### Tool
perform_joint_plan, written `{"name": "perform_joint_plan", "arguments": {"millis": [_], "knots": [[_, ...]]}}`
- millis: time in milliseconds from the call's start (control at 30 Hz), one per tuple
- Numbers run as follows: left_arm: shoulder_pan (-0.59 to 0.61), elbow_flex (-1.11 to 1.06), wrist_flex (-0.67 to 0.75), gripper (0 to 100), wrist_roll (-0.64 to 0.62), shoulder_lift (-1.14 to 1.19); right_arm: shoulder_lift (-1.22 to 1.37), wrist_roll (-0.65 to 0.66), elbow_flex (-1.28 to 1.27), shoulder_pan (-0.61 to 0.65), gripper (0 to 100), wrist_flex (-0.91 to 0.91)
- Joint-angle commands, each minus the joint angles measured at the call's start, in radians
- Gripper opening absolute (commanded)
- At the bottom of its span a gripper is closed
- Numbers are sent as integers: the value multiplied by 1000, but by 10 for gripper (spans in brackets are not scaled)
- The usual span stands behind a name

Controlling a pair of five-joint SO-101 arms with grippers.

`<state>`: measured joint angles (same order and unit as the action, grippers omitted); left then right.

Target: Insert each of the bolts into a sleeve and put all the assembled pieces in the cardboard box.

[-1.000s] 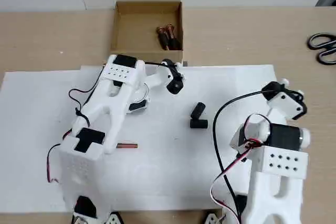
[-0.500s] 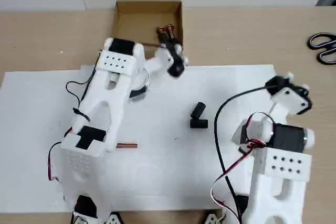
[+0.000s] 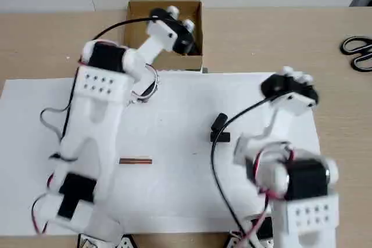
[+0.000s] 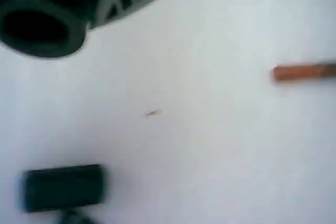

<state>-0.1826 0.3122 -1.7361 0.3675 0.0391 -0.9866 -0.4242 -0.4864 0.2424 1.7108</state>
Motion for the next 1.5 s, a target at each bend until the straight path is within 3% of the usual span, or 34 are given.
{"name": "perform_joint_plan", "arguments": {"millis": [0,267,500,833,933,1200,1467], "knots": [[3,-87,-15,5,-117,-226,-104,26,41,65,2,5],[3,-349,87,5,-133,-605,-237,213,37,68,2,4],[3,-713,290,5,-302,-1010,-248,244,-11,70,2,-27],[2,-1303,620,5,-543,-1699,-248,370,-140,74,2,-341],[2,-1425,680,5,-583,-1855,-248,370,-207,133,2,-400],[-2,-1458,755,5,-873,-1838,-248,376,-442,317,2,-679],[-5,-1454,770,5,-990,-1838,-248,404,-589,456,2,-819]]}}
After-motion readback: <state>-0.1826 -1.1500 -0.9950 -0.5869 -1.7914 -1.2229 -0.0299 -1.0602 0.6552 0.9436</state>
